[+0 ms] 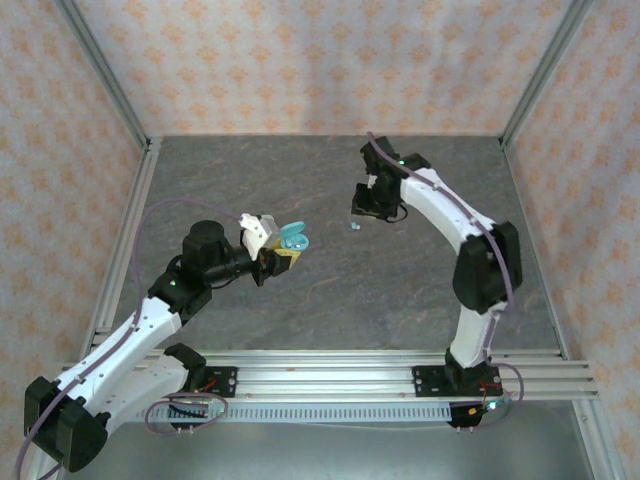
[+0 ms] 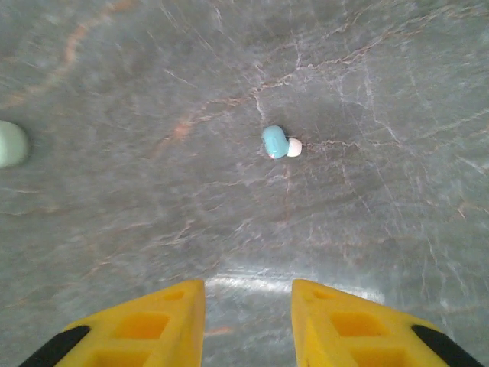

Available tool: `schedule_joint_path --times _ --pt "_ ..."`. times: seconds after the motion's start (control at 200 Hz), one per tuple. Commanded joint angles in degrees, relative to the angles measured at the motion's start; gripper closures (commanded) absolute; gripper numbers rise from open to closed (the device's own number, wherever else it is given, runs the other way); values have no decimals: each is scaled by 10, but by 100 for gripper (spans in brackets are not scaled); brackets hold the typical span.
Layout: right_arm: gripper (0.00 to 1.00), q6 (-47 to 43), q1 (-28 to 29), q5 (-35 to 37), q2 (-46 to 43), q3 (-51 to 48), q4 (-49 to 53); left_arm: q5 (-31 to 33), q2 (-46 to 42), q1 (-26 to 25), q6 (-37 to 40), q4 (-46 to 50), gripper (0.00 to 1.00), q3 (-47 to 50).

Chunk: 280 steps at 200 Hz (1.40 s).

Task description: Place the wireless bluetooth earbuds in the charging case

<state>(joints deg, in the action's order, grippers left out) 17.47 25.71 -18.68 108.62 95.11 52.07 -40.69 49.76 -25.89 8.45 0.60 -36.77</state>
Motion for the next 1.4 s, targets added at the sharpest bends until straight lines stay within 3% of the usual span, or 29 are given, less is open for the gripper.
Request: schedule_joint_path --times 0.0,0.385,1.396 --pt "67 -43 9 22 42 45 8 18 -2 -5 -5 -3 100 6" --pt "68 -139 44 164 206 212 113 28 27 -6 -10 -17 100 8" --pt "70 -166 51 174 299 253 128 34 25 -6 1 11 100 4"
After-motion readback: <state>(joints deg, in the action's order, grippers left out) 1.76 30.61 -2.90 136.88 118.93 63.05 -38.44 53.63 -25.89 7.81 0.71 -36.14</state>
